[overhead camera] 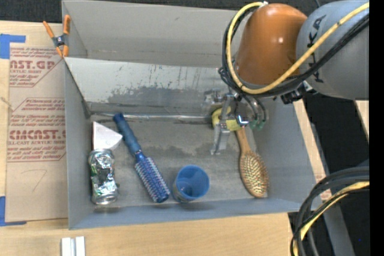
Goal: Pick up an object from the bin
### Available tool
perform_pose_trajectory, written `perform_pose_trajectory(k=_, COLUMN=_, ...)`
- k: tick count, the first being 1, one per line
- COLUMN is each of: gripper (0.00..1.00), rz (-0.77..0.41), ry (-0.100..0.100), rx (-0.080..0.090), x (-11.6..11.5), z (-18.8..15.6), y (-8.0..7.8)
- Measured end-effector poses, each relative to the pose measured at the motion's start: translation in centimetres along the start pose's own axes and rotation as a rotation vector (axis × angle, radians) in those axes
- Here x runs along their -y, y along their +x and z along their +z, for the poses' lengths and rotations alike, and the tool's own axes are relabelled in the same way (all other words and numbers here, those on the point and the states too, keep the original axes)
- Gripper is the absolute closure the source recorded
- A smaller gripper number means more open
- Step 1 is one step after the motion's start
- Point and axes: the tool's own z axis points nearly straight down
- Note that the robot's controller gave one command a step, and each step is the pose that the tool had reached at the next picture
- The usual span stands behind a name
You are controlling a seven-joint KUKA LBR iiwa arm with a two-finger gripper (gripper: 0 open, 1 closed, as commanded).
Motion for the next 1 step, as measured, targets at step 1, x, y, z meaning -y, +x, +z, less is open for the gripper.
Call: perform_pose_trajectory(k=1, gripper=0.0, rz=0.0, ry=0.0, rx=0.008, x=0.0, z=-0.43, y=-0.17)
